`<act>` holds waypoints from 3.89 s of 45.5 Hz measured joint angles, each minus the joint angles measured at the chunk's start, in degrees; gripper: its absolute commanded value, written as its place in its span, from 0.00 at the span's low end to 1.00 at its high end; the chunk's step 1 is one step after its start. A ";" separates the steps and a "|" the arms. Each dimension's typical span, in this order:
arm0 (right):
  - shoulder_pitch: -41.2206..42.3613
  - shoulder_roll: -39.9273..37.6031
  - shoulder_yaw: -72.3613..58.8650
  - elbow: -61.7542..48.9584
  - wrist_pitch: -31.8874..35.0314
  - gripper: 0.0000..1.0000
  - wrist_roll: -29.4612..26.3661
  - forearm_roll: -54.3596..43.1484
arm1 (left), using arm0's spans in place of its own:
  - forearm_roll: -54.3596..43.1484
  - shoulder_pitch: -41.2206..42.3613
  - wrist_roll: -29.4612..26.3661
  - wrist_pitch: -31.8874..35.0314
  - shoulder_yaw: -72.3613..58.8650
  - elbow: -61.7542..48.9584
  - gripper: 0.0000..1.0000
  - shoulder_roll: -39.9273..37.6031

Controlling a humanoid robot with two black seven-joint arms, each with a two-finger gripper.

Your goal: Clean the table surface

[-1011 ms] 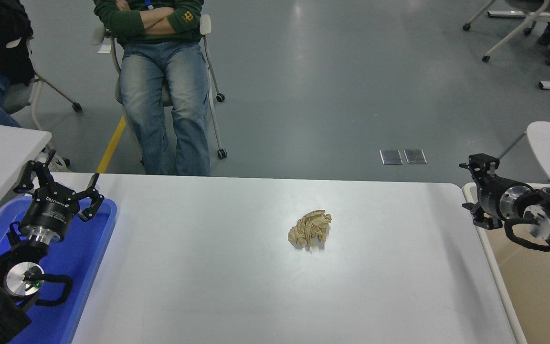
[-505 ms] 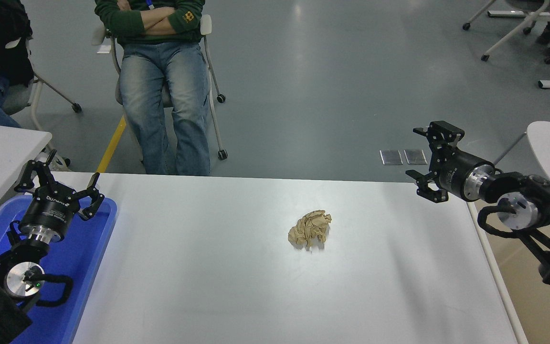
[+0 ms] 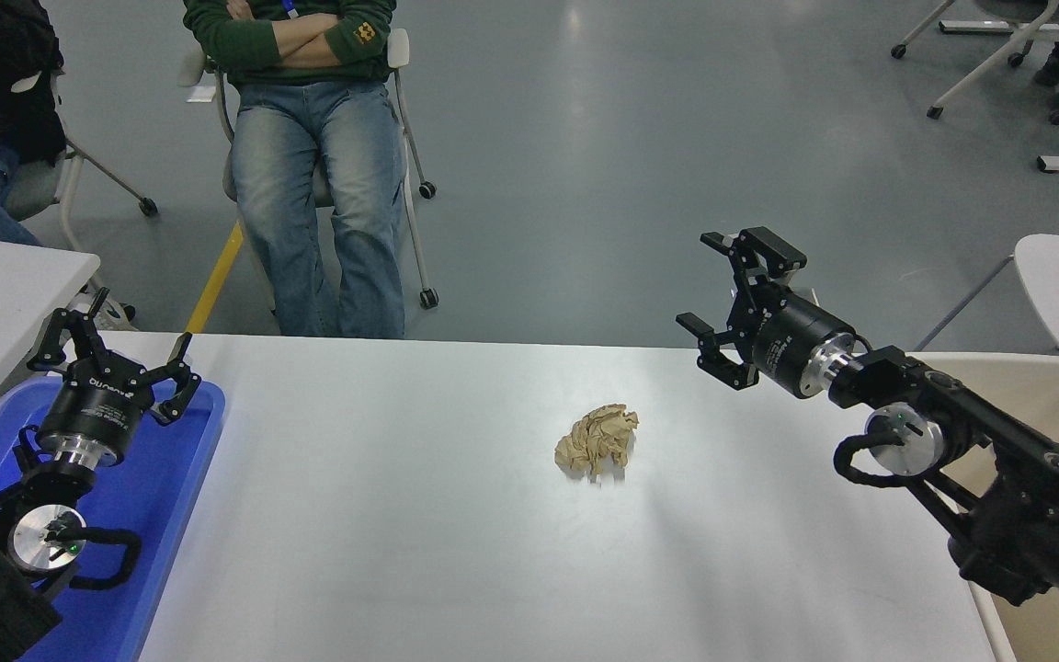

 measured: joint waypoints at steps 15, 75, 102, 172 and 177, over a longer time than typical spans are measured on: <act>-0.99 2.56 -0.08 -1.89 -0.40 1.00 2.82 -2.74 | 0.00 0.00 0.01 0.00 0.00 0.00 1.00 0.00; -1.03 14.34 10.44 -23.77 -6.09 1.00 14.99 10.14 | 0.00 0.00 0.03 0.00 0.00 0.00 1.00 0.00; 2.48 12.69 -7.46 -23.35 -6.41 1.00 14.14 -2.46 | 0.00 0.00 0.08 0.00 0.00 0.01 1.00 0.00; 36.70 19.49 -66.64 -35.43 7.27 1.00 -23.27 3.00 | 0.00 0.00 0.08 0.00 0.00 0.00 1.00 0.00; 36.81 19.56 -66.68 -35.47 8.03 1.00 -23.43 4.58 | 0.00 0.00 0.08 0.00 0.00 0.00 1.00 0.00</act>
